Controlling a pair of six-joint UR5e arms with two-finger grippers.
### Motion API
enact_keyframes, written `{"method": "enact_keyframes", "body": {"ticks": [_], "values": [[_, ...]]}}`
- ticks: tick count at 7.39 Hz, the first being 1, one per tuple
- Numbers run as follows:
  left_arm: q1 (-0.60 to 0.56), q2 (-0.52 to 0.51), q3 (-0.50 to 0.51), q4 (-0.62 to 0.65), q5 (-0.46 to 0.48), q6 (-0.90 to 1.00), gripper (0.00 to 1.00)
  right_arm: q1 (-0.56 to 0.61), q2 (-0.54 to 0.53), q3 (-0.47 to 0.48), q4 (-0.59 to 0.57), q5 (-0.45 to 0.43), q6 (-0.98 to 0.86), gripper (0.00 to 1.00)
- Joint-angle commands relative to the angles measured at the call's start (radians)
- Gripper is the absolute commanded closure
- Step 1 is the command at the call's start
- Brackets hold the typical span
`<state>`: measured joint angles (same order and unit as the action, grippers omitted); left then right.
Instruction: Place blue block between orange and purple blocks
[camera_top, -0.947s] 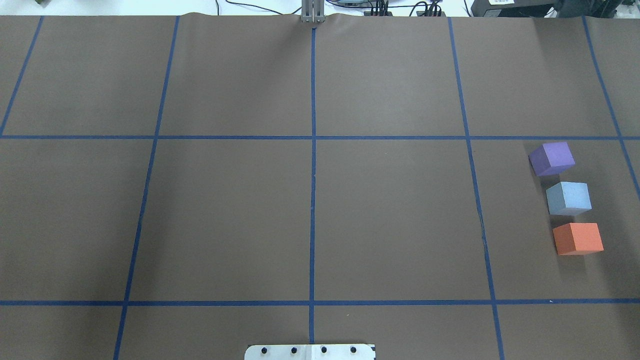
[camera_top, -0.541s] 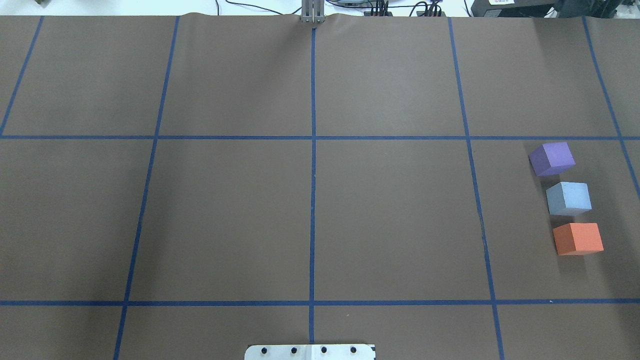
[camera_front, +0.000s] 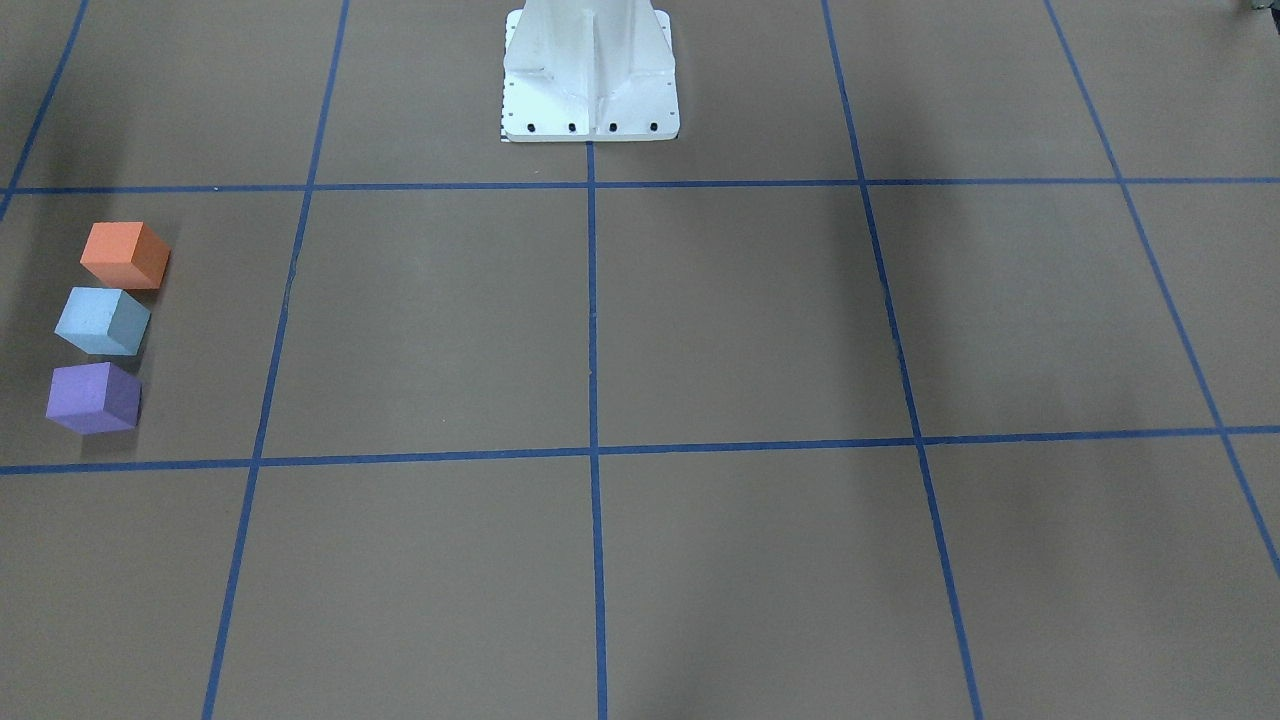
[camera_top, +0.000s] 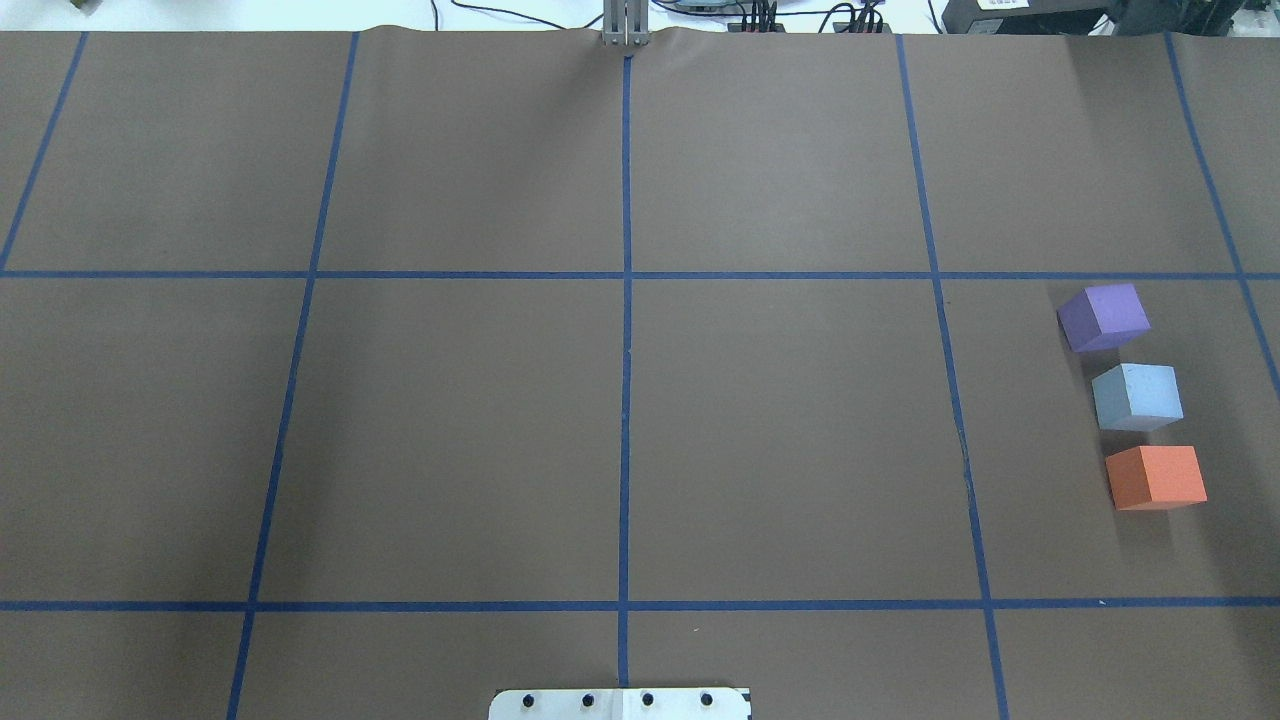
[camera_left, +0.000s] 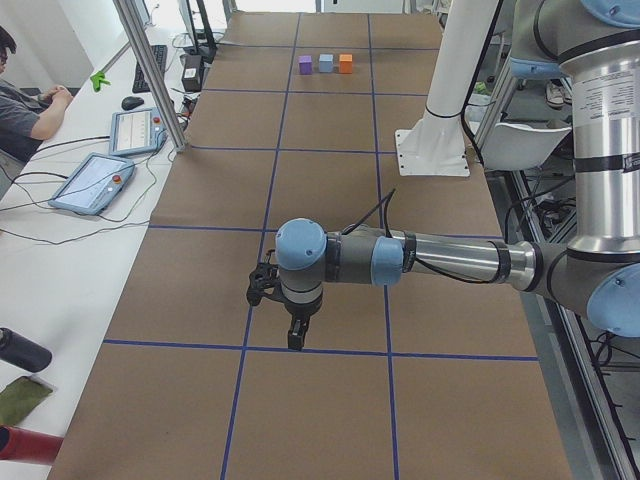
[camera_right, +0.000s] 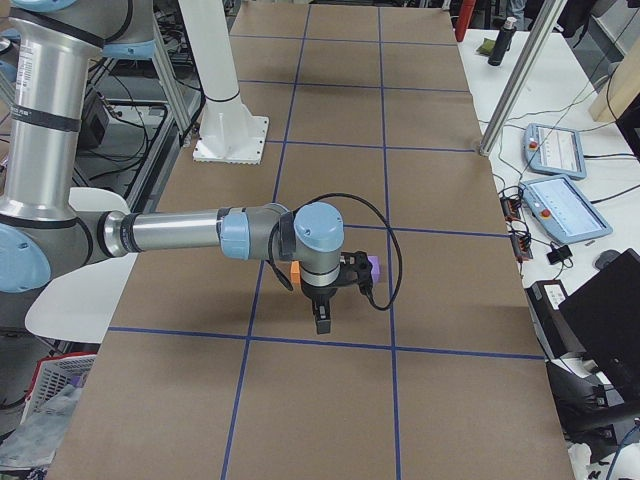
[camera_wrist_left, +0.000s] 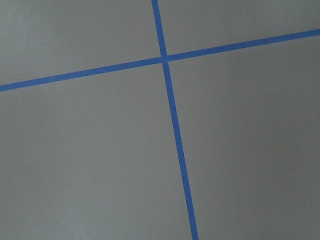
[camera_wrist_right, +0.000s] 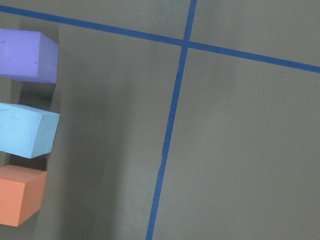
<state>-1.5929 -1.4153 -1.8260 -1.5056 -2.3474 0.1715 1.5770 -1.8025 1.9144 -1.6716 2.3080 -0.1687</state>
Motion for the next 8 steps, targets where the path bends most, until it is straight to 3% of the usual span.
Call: {"method": "enact_keyframes", "body": {"ticks": [1,8], "values": [[-0.002,-0.007,-0.002,0.001,-0.007,0.000,0.00,0.000,0.002,0.000,0.000,0.001,0.000,0.01],[-0.018,-0.001,0.001,-0.039,-0.006,0.005,0.00,0.000,0.002,0.002,0.003,0.001,-0.002,0.00]]}}
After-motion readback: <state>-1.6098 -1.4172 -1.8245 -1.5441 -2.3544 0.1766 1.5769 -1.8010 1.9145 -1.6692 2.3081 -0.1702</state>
